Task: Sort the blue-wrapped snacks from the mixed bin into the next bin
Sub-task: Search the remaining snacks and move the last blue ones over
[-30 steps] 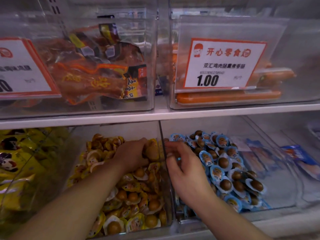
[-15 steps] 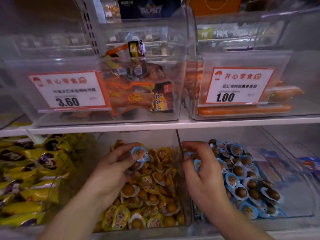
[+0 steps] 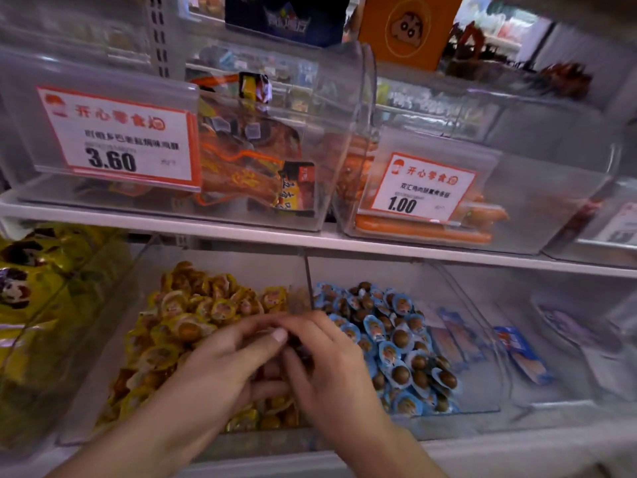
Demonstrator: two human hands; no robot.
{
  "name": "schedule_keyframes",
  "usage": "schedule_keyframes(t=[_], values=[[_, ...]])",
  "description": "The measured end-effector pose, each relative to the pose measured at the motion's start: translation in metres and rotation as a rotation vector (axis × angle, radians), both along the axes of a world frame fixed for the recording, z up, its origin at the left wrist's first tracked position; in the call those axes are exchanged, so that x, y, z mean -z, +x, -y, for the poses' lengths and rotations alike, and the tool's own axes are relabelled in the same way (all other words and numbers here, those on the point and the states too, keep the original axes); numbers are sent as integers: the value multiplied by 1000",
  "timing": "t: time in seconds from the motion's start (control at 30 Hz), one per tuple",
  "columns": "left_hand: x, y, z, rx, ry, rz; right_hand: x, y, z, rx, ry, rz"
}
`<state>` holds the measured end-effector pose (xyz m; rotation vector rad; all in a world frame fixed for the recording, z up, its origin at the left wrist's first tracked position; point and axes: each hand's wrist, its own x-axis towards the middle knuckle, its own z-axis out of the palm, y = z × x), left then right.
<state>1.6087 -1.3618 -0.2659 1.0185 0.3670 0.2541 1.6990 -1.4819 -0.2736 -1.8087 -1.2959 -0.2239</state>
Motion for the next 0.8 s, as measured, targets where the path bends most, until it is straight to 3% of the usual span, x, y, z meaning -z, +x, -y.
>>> schedule_keyframes(t=[0.07,0.13,0.23,0.3,0.33,0.37,0.4,0.5,0.63,0.7,0.8], values=[[-11,3,-4,39,-65,22,-4,17,4,127,107,-21],[-15,6,-15,-24,40,-11,-10,41,7,262,170,-226],[-3,5,-39,-228,664,-105,-12,85,6,338,237,-755],[14,-2,-61,-310,1167,-248,-14,106,-2,217,328,-1231],[21,-5,-73,-318,1367,-339,-13,114,-7,181,319,-1323],[29,-7,-83,-299,1504,-432,-9,122,-11,175,257,-1288],[35,-9,-92,-269,1588,-525,-6,128,-13,229,147,-1128],[51,-13,-109,-165,1601,-685,4,135,-5,431,-285,-507],[63,-7,-108,-82,1576,-767,34,126,11,516,-991,-223],[62,2,-101,-44,1547,-800,31,118,13,495,-947,-189],[58,10,-89,90,1403,-693,5,106,11,522,-389,-202]])
